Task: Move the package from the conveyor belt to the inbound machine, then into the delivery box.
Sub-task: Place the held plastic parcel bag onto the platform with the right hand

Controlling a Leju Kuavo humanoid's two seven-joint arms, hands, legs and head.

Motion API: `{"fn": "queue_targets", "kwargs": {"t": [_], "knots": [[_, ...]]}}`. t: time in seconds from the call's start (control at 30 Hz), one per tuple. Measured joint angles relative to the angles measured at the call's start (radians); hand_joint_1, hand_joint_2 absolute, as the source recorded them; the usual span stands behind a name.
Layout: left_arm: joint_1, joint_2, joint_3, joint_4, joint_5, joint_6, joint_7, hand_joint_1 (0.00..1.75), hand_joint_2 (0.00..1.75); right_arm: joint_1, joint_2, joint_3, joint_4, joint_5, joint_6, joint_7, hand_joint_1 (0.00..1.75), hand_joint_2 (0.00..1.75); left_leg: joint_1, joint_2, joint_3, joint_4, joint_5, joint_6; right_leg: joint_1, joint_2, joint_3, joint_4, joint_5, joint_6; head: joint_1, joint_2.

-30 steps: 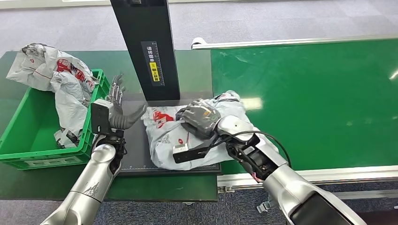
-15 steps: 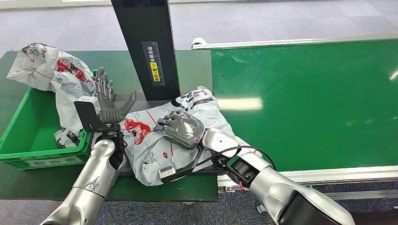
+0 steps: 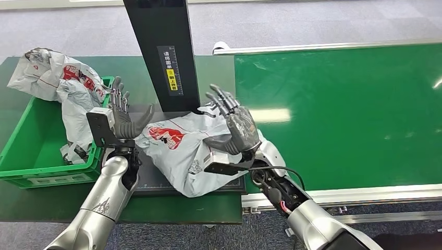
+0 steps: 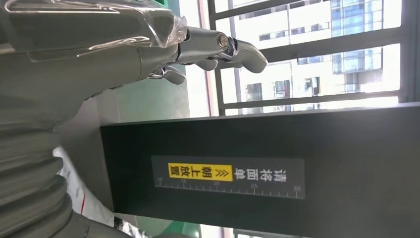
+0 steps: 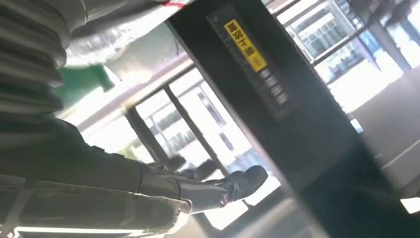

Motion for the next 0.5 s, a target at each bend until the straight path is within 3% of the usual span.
{"fn": "queue_targets", "kwargs": {"t": [0.17, 0.3, 0.4, 0.5], "knots": [[0.021, 0.013, -0.002, -0.004, -0.01, 0.008, -0.001, 0.0, 1.75, 0.046, -0.003, -0.117, -0.077, -0.262, 0.189, -0.02, 0.0, 1.75, 0.0, 0.0, 0.0, 0.0, 0.0, 0.0, 0.0, 0.0, 0.0, 0.0, 0.0, 0.0, 0.0, 0.0], [0.044, 0.029, -0.01, -0.019, -0.046, 0.027, -0.006, 0.0, 1.75, 0.082, -0.016, -0.194, -0.158, -0.437, 0.39, 0.032, 0.0, 1.75, 0.0, 0.0, 0.0, 0.0, 0.0, 0.0, 0.0, 0.0, 0.0, 0.0, 0.0, 0.0, 0.0, 0.0], [0.055, 0.041, -0.021, -0.03, -0.094, 0.038, -0.005, 0.0, 1.75, 0.084, -0.035, -0.211, -0.174, -0.454, 0.489, 0.089, 0.0, 1.75, 0.0, 0.0, 0.0, 0.0, 0.0, 0.0, 0.0, 0.0, 0.0, 0.0, 0.0, 0.0, 0.0, 0.0], [0.064, 0.049, -0.033, -0.036, -0.142, 0.046, 0.001, 0.0, 1.75, 0.078, -0.049, -0.21, -0.171, -0.428, 0.519, 0.114, 0.0, 1.75, 0.0, 0.0, 0.0, 0.0, 0.0, 0.0, 0.0, 0.0, 0.0, 0.0, 0.0, 0.0, 0.0, 0.0]]}}
